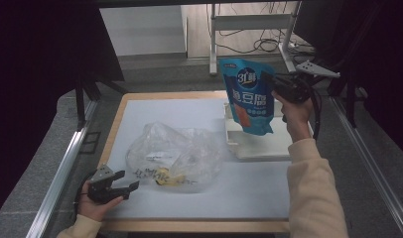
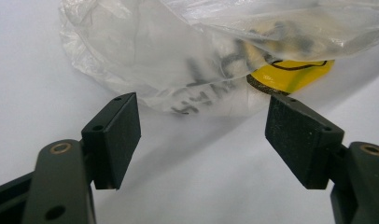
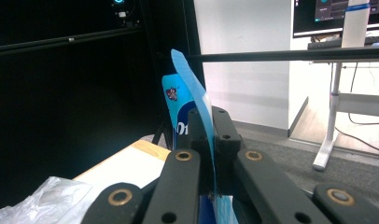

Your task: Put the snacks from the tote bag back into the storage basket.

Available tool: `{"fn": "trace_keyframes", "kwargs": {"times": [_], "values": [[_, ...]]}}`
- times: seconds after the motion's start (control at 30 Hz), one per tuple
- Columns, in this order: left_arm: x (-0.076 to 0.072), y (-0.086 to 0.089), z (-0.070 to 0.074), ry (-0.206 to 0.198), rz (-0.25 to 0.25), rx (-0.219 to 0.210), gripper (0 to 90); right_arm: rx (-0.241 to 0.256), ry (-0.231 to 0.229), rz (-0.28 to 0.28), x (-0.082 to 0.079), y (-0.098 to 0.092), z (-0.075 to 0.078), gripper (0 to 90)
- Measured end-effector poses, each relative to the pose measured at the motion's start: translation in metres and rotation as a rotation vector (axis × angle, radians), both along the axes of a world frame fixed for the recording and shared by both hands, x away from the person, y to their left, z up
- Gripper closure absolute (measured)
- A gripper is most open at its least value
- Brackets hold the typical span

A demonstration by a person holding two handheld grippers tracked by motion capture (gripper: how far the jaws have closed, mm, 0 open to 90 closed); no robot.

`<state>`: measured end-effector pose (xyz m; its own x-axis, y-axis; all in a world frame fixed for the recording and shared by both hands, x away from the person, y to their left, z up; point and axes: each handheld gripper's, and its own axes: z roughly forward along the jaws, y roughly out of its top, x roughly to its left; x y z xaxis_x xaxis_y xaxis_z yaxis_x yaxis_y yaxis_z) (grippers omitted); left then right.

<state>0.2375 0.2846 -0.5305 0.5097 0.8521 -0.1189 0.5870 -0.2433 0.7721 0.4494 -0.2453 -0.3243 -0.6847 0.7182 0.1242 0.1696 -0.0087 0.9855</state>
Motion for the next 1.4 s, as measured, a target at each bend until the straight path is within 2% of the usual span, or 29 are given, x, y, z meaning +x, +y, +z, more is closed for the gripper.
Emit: {"fn": "trace_keyframes", "kwargs": {"times": [0.33, 0.57, 0.73, 0.9, 1.2, 1.4], "values": [[0.000, 0.001, 0.000, -0.001, 0.005, 0.001, 27.1, -0.004, 0.019, 0.020, 0.013, 0.002, -0.014, 88.8], [0.000, 0.002, -0.001, 0.003, 0.011, 0.004, 27.1, -0.002, 0.042, 0.032, 0.024, 0.004, -0.029, 88.8], [-0.001, 0.003, -0.001, 0.009, 0.022, 0.006, 27.0, 0.002, 0.058, 0.041, 0.035, 0.000, -0.038, 88.7], [-0.001, 0.003, -0.001, 0.009, 0.033, 0.012, 27.0, 0.032, 0.070, 0.054, 0.043, -0.011, -0.043, 88.4], [-0.003, 0.003, -0.001, 0.008, 0.041, 0.012, 27.0, 0.004, 0.090, 0.013, 0.046, -0.042, -0.049, 86.5], [-0.003, 0.003, 0.000, 0.007, 0.039, 0.012, 27.0, -0.069, 0.083, -0.032, 0.043, -0.047, -0.045, 82.8]]}}
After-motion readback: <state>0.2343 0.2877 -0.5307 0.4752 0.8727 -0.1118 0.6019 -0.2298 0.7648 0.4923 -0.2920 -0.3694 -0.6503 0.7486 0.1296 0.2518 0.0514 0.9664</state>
